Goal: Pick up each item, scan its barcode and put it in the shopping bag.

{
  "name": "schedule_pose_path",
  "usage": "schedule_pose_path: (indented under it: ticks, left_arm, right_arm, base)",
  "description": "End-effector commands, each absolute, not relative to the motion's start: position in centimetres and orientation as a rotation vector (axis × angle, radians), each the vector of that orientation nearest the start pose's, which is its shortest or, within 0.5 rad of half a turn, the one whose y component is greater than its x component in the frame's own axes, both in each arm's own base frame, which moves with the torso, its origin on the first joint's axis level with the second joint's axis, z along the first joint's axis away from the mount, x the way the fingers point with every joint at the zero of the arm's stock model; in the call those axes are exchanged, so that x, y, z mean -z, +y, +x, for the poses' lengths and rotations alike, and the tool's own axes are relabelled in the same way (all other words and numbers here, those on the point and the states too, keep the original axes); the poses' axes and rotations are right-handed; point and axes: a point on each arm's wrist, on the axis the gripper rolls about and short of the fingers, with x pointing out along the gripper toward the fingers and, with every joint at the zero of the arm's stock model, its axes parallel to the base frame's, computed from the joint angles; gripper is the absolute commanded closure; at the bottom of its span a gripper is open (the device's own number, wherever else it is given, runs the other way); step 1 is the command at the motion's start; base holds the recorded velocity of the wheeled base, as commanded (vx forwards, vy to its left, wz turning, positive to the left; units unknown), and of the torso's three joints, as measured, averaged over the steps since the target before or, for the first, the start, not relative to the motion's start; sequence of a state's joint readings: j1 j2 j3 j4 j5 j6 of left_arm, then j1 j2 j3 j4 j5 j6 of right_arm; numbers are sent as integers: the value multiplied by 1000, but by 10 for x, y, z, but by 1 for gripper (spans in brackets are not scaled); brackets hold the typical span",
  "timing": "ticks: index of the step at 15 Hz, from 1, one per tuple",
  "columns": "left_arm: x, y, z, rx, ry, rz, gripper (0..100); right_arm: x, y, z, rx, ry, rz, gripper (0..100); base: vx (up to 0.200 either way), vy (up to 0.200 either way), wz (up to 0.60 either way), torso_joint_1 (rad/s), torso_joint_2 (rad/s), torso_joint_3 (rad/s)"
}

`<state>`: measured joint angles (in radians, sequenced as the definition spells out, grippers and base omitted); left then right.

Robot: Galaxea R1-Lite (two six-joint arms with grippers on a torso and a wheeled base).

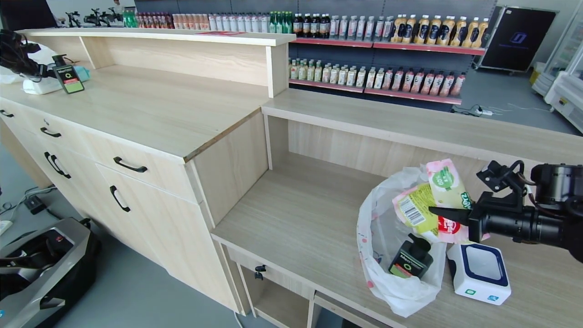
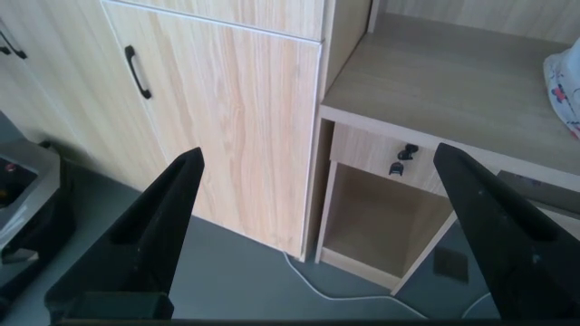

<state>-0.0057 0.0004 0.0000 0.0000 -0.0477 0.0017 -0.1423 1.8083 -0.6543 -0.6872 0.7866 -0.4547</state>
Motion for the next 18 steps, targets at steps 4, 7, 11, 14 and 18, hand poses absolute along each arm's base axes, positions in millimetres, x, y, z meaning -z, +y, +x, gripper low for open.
schedule_pose_path:
  ticks: [4, 7, 11, 14, 18]
  left_arm:
    - [-76, -1, -23, 54, 1, 2, 0]
    - [-76, -1, -23, 54, 1, 2, 0]
    - [-76, -1, -23, 54, 1, 2, 0]
    - [-76, -1, -23, 54, 1, 2, 0]
    - [-76, -1, -23, 54, 1, 2, 0]
  right_arm:
    - [-119, -25, 299, -723, 220, -302, 100]
    - [-121, -26, 297, -717, 215, -306, 100]
    - [-114, -29, 294, -711, 243, -291, 100]
    - [-112, -33, 293, -699, 241, -310, 100]
    - [-122, -39, 288, -672, 201, -366, 100]
  base:
    - [0, 0, 0, 0, 0, 0]
    - [0, 0, 0, 0, 0, 0]
    - [0, 0, 0, 0, 0, 0]
    - [0, 0, 0, 0, 0, 0]
    - [0, 0, 0, 0, 0, 0]
